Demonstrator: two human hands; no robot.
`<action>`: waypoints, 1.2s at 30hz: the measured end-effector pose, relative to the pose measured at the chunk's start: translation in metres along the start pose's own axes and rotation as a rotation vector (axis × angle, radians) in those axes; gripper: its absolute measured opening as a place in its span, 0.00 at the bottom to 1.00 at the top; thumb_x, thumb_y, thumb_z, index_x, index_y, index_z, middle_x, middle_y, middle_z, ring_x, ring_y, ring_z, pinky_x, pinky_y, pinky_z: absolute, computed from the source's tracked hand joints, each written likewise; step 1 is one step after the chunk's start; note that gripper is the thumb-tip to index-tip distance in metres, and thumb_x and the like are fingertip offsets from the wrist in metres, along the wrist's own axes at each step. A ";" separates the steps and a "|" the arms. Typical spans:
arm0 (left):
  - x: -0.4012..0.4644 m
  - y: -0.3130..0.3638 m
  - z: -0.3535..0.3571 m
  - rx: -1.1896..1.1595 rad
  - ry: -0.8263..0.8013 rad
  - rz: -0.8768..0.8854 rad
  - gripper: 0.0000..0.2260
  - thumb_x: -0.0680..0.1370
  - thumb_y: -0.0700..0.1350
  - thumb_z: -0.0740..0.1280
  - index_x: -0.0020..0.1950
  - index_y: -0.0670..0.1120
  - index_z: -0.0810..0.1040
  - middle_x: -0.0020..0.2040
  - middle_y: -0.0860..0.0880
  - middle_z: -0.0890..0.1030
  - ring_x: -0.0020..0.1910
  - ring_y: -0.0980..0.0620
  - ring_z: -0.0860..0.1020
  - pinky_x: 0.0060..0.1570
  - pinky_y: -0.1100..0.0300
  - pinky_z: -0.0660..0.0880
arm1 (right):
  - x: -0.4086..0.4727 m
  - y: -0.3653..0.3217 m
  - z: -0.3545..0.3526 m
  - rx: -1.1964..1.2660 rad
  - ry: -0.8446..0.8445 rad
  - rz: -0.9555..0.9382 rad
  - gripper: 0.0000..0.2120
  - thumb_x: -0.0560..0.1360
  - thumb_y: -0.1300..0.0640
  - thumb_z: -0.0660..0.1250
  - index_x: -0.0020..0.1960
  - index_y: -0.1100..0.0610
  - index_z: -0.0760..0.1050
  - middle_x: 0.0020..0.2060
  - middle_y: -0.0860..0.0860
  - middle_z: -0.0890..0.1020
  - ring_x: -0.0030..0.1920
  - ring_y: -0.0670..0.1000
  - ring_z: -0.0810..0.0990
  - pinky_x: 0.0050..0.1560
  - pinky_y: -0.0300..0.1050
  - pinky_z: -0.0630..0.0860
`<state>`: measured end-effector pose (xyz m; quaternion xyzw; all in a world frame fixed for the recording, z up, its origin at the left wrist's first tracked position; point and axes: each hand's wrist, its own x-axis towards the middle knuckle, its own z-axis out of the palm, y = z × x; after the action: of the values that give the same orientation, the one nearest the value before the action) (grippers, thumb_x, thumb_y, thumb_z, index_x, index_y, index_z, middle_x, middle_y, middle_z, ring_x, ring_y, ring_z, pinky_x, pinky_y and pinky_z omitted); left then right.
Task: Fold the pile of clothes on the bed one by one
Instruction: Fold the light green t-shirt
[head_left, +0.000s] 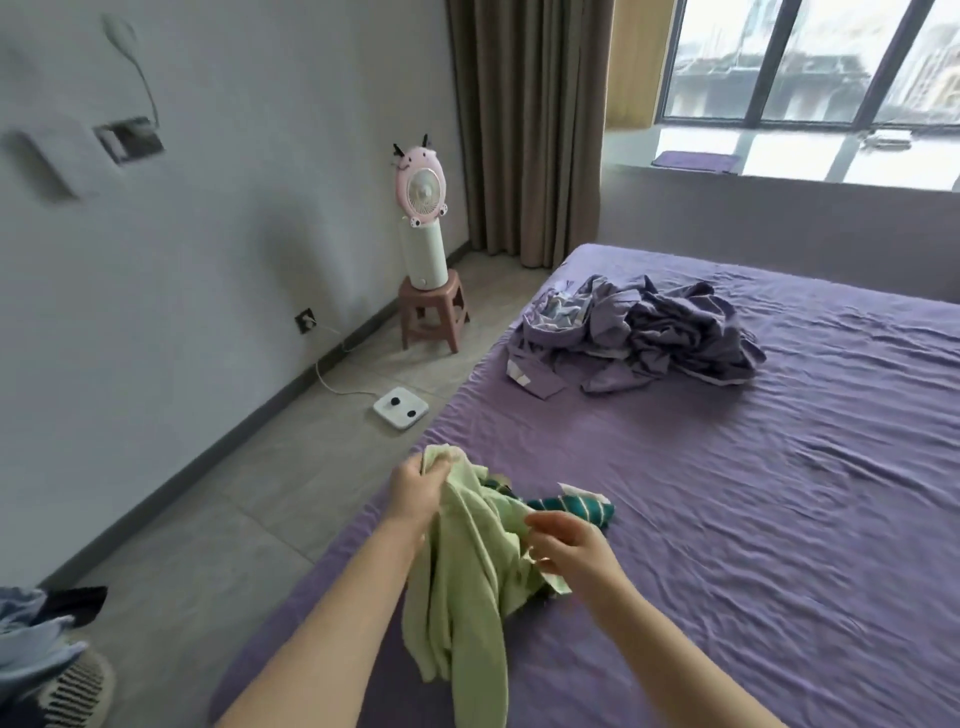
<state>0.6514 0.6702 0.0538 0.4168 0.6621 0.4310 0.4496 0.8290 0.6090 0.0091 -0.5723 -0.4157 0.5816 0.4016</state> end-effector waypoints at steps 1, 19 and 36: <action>-0.010 0.023 -0.005 0.075 -0.022 0.103 0.07 0.77 0.42 0.68 0.43 0.39 0.80 0.34 0.48 0.76 0.38 0.50 0.74 0.40 0.57 0.71 | -0.006 -0.010 -0.008 -0.027 0.028 -0.033 0.09 0.76 0.70 0.62 0.54 0.66 0.77 0.33 0.52 0.77 0.29 0.45 0.74 0.32 0.35 0.73; -0.213 0.231 -0.044 0.314 -0.459 0.759 0.10 0.73 0.41 0.72 0.36 0.55 0.83 0.35 0.60 0.82 0.36 0.67 0.79 0.37 0.76 0.71 | -0.142 -0.149 -0.078 -0.188 -0.150 -0.521 0.09 0.73 0.68 0.68 0.42 0.56 0.81 0.34 0.48 0.81 0.32 0.39 0.76 0.40 0.35 0.73; -0.250 0.154 0.028 0.202 -0.899 0.604 0.22 0.71 0.31 0.72 0.62 0.42 0.73 0.48 0.50 0.80 0.45 0.61 0.79 0.44 0.65 0.76 | -0.227 -0.191 -0.100 -0.324 0.040 -0.422 0.07 0.68 0.58 0.75 0.39 0.62 0.81 0.31 0.53 0.77 0.34 0.49 0.72 0.37 0.41 0.71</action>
<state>0.7650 0.4842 0.2521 0.7724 0.2938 0.2545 0.5023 0.9323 0.4611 0.2649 -0.5412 -0.6055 0.3993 0.4254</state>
